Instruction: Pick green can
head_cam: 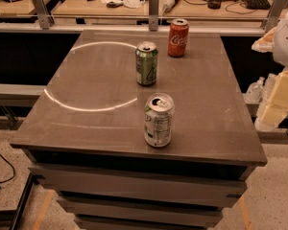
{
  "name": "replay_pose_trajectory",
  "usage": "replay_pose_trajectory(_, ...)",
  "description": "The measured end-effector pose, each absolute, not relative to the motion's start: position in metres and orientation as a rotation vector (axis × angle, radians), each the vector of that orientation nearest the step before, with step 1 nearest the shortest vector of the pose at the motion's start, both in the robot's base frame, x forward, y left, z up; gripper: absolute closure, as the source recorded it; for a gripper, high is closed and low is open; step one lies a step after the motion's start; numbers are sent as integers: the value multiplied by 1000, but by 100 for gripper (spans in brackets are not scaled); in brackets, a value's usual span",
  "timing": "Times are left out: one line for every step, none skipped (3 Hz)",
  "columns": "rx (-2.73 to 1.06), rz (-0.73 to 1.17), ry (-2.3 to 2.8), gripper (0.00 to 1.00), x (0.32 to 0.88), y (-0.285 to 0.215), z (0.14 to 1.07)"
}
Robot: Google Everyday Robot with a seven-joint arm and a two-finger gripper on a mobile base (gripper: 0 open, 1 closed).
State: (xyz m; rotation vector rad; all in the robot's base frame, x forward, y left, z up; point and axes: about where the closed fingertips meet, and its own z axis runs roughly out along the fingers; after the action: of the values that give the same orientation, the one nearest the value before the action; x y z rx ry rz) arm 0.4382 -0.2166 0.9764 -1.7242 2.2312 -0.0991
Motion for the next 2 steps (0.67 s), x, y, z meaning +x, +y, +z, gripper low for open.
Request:
replay_pose_trajectory(-1724,-99,2231,0,438,-217,976)
replay_pose_trajectory(-1735,-37,2182,0,457,-194,971)
